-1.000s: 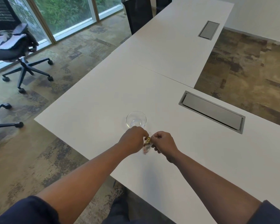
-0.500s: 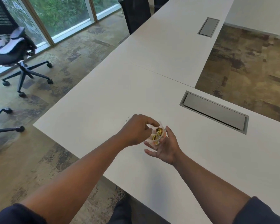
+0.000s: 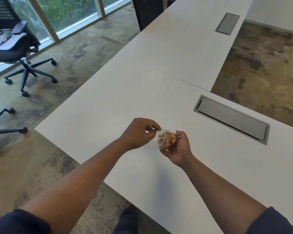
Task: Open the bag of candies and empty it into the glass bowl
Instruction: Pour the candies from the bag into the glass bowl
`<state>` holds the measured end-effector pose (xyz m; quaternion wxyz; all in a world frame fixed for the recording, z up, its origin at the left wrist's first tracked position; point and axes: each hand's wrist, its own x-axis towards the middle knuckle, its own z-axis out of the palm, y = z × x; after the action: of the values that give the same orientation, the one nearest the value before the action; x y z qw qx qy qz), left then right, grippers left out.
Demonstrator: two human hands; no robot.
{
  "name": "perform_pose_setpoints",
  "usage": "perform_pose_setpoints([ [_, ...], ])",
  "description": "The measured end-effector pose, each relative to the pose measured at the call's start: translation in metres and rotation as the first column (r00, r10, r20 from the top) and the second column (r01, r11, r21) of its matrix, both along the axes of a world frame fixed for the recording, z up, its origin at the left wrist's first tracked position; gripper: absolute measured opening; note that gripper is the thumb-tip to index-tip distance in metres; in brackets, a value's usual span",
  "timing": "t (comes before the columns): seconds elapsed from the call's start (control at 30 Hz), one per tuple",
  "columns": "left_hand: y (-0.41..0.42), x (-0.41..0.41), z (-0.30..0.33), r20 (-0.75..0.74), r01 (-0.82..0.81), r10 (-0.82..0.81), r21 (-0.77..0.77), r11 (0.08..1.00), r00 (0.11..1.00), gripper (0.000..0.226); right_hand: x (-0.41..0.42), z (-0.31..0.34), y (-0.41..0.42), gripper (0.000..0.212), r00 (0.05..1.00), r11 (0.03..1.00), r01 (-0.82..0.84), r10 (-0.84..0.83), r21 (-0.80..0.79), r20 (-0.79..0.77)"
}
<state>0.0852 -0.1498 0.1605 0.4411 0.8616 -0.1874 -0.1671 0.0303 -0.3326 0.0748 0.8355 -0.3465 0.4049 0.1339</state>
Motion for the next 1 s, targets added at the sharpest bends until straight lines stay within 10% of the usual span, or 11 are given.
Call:
perform_pose_setpoints([
  [0.2,0.009,0.024,-0.063,-0.139,-0.393,0.392,0.023,0.919,0.909,0.029,0.018,-0.009,-0.009,0.027,0.989,0.975,0.131,-0.142,-0.181,-0.049],
  [0.53,0.015,0.038,-0.143,-0.196,-0.346,0.419,0.320,0.882,0.887,0.040,0.062,-0.024,0.003,0.025,0.999,0.842,-0.043,0.041,-0.538,-0.016],
  [1.0,0.016,0.044,-0.151,-0.150,-0.325,0.377,0.285,0.902,0.914,0.030,0.083,0.002,0.044,0.042,0.758,0.034,-0.103,0.650,-0.994,-0.057],
])
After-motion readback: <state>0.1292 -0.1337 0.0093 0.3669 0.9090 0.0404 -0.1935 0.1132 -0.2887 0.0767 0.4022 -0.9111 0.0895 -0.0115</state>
